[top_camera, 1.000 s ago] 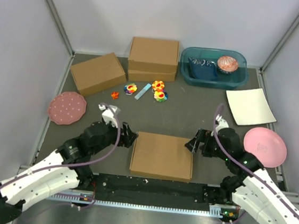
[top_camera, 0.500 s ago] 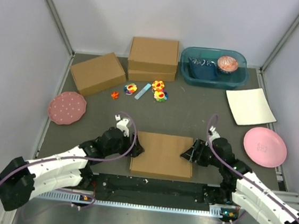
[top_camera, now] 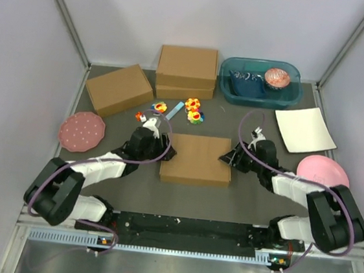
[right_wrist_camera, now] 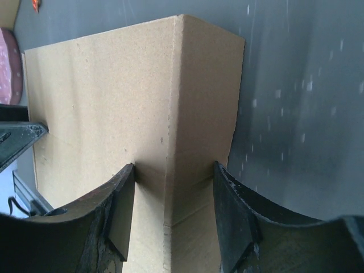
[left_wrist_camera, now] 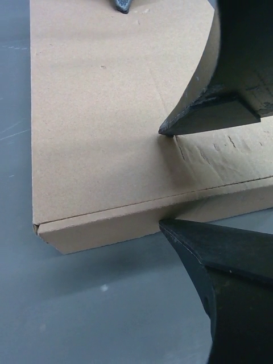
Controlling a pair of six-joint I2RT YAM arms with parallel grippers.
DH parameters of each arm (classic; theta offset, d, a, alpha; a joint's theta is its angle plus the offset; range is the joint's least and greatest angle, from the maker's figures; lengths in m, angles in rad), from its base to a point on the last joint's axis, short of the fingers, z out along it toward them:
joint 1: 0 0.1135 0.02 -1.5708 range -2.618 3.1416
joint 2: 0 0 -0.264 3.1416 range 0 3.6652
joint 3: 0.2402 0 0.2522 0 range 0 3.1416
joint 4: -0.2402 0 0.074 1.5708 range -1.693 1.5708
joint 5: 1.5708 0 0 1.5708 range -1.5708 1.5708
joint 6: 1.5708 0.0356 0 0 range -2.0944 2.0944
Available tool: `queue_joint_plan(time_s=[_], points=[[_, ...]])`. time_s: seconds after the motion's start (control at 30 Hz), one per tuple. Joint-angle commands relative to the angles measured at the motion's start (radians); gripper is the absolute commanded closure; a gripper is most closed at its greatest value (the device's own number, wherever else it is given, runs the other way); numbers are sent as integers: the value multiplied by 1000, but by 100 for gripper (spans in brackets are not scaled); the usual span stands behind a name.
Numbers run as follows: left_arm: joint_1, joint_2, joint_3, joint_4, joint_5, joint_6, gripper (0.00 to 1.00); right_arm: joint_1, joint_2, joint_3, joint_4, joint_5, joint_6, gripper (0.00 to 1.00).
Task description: Fold the paper box
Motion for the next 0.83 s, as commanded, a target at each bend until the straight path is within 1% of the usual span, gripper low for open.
queue_joint_plan(time_s=[0.0,0.07,0.1,0.13,0.17,0.2,0.23,0.27,0.3,0.33,0.37,0.4,0.47,0.57,0.7,0.77,0.8], points=[[31,109,97,78,75,22,37,-34,191,81,77,6,-57,56],[44,131,145,21,90,35,37,-45,214,108,76,-9,-63,53],[44,122,157,-5,78,45,36,-43,199,113,67,-5,-69,41],[44,84,168,-28,70,61,35,-43,167,111,24,4,-71,33],[44,56,172,-90,56,68,33,-43,127,107,-10,44,-77,26],[44,24,180,-129,30,76,31,-43,17,108,-45,65,-84,15],[44,-40,206,-183,-21,81,28,-43,-42,113,-150,90,-89,12],[44,-73,221,-286,-66,87,26,-42,-100,134,-201,136,-107,1],[44,-99,244,-357,-101,78,24,-43,-221,150,-261,159,-120,1],[44,-137,296,-411,-178,52,22,-37,-270,177,-356,206,-140,1],[44,-151,321,-503,-189,47,21,-36,-324,186,-395,222,-149,1],[44,-173,341,-539,-200,39,21,-37,-404,194,-418,228,-158,1],[44,-193,361,-588,-230,12,21,-33,-476,200,-470,233,-177,1],[44,-227,331,-593,-180,4,21,-28,-571,177,-515,233,-178,1],[44,-288,252,-573,-204,-25,25,-28,-651,125,-535,257,-177,1],[44,-302,242,-576,-191,-13,25,-27,-683,110,-541,264,-181,1],[44,-314,242,-577,-162,31,25,-27,-694,108,-549,262,-184,1]])
